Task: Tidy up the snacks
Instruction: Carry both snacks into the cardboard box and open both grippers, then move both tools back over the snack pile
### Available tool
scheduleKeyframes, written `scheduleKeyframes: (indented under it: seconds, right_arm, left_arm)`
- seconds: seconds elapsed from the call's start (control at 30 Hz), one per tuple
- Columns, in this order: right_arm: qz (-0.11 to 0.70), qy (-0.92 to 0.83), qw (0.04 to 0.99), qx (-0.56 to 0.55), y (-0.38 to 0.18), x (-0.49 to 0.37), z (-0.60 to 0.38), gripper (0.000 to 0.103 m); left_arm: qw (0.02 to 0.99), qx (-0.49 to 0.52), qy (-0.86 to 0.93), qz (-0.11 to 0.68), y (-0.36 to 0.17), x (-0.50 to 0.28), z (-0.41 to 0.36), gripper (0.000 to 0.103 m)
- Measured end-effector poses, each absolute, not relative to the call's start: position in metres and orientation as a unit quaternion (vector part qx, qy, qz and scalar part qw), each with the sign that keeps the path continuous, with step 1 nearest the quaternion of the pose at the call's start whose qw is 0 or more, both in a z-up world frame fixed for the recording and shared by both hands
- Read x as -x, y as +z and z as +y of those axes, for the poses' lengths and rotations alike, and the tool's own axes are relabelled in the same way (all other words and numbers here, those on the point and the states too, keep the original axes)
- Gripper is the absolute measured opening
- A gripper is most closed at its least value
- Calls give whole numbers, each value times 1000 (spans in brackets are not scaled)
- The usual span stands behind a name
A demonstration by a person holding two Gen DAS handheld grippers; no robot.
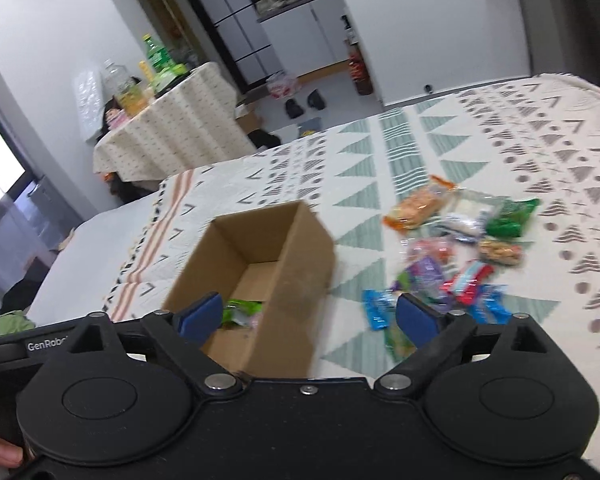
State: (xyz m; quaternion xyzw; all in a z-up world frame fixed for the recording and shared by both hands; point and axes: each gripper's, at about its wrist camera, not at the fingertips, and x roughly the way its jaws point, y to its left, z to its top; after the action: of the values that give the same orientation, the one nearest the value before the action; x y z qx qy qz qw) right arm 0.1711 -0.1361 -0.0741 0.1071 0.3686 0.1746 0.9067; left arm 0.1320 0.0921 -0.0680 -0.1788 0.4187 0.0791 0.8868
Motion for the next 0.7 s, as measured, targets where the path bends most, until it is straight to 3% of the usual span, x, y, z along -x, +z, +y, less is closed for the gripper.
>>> scheduleKeyframes:
  seconds: [0.07, 0.7]
  right_arm:
    - [359, 166, 913, -104, -71, -167, -146, 103]
    - [311, 129, 939, -64, -54, -141, -205, 103]
  left_arm:
    - [887, 173, 74, 421, -68, -131, 84, 103]
    - [897, 135, 49, 418, -50, -127, 13, 103]
